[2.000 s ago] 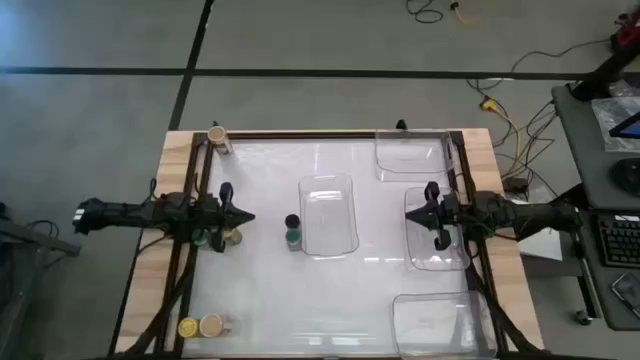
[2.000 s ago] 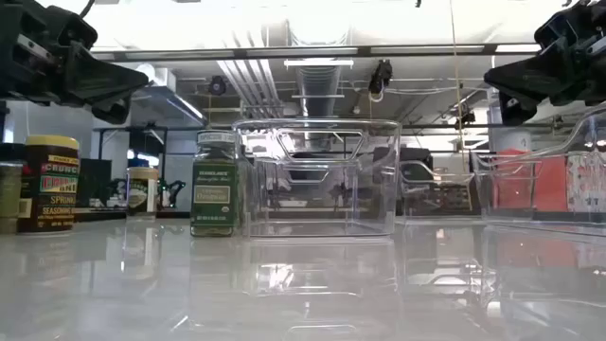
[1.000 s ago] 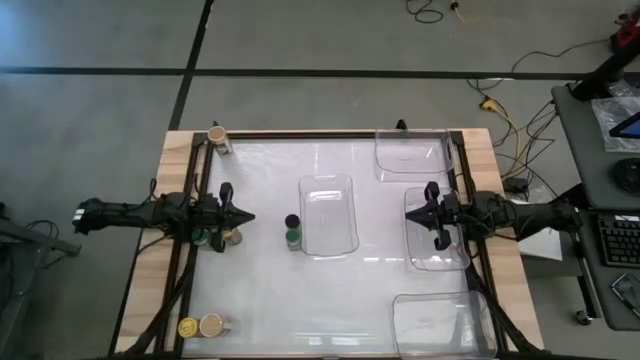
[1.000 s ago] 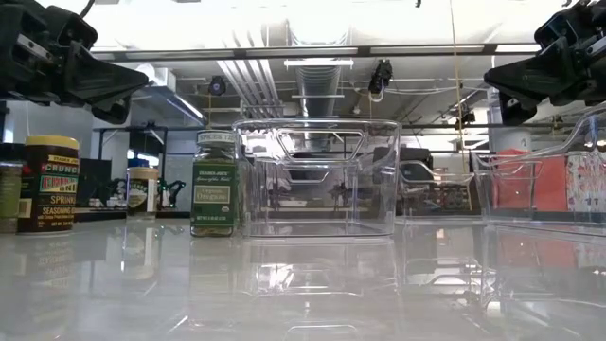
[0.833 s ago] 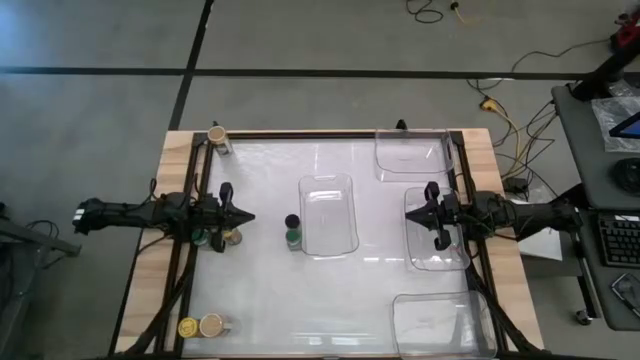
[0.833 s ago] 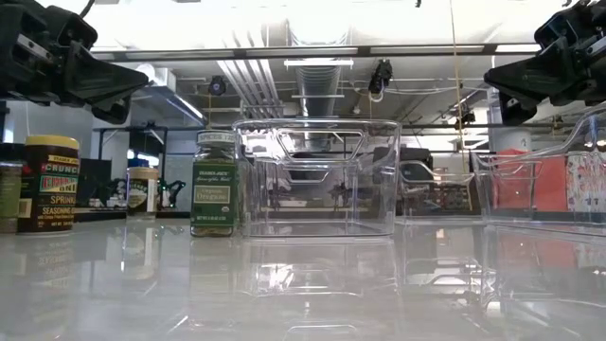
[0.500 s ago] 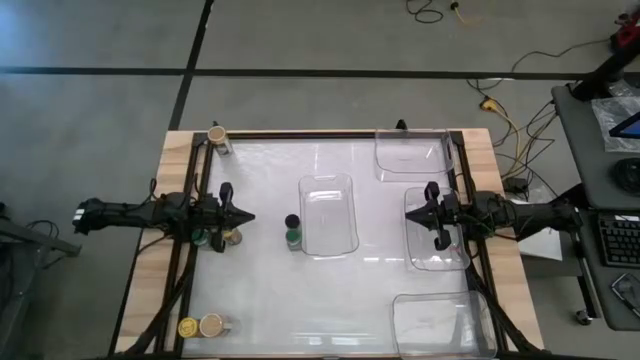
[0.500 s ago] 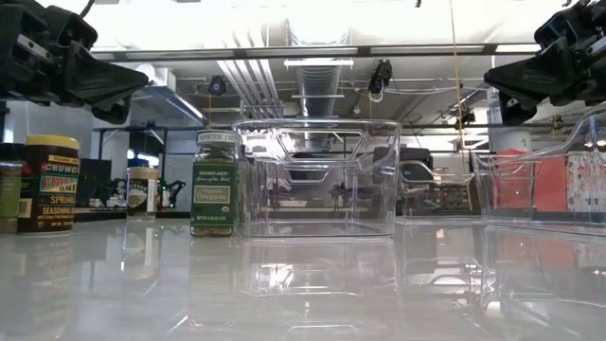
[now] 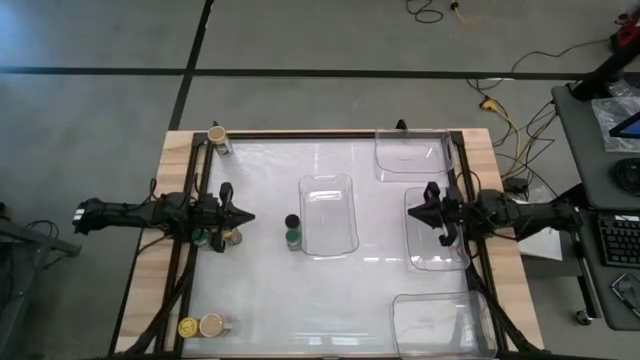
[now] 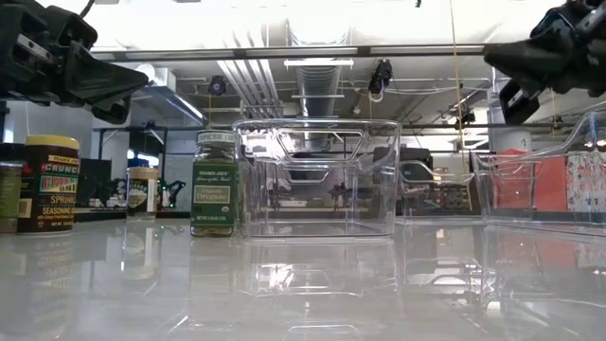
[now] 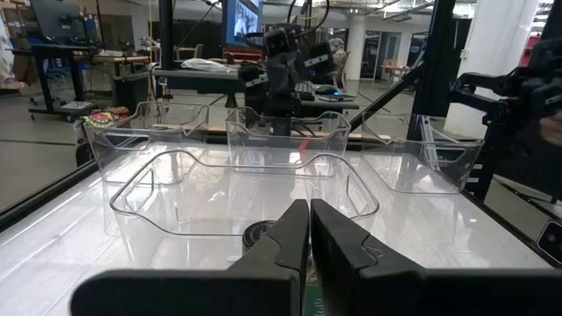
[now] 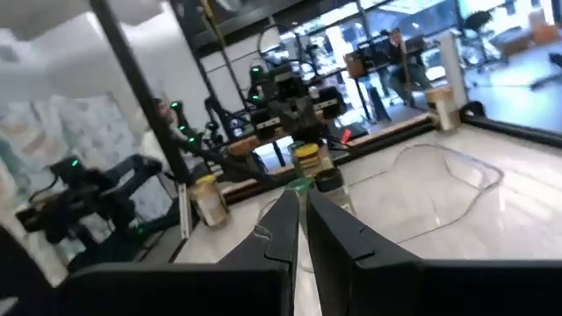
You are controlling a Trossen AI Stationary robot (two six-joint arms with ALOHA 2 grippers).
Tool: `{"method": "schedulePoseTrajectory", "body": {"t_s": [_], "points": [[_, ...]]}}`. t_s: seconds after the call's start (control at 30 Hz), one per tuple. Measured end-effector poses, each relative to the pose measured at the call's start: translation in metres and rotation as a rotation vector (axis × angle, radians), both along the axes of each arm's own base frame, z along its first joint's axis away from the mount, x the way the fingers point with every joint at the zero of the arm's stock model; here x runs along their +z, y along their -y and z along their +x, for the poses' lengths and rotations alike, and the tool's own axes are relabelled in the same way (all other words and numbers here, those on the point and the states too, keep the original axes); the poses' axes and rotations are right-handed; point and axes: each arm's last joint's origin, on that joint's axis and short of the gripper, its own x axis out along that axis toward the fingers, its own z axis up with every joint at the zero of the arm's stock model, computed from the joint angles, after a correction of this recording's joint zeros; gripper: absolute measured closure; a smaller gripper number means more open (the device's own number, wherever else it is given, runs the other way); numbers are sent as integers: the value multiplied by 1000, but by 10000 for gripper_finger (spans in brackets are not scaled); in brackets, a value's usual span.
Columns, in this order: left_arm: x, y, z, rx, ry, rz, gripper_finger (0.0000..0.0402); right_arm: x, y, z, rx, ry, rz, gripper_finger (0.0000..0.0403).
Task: Sort spices by type
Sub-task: Put the top gold seasoning bottle into the top right transparent bin
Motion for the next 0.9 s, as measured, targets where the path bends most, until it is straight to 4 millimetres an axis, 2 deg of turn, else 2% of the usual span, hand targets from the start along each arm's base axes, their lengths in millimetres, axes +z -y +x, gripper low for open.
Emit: {"method": "schedulePoseTrajectory", "body": {"t_s": [0.13,0.27,0.4,0.53,0.63,0.73,0.9], "points": [[0,0,0,0,0,0,401,24,3,2,-83,-70,82,385],[0,0,0,0,-2,0,401,59,4,9,-154,-222,6,385],[0,0,0,0,-2,0,401,80,4,40,-183,-431,-36,385],[0,0,0,0,-3,0,401,101,3,64,-186,-511,-46,382],[0,0,0,0,-3,0,401,116,3,82,-190,-561,-29,361],[0,0,0,0,-3,0,401,124,2,99,-229,-630,73,325],[2,-1,0,34,22,-2,401,149,1,129,-264,-592,238,265]]}}
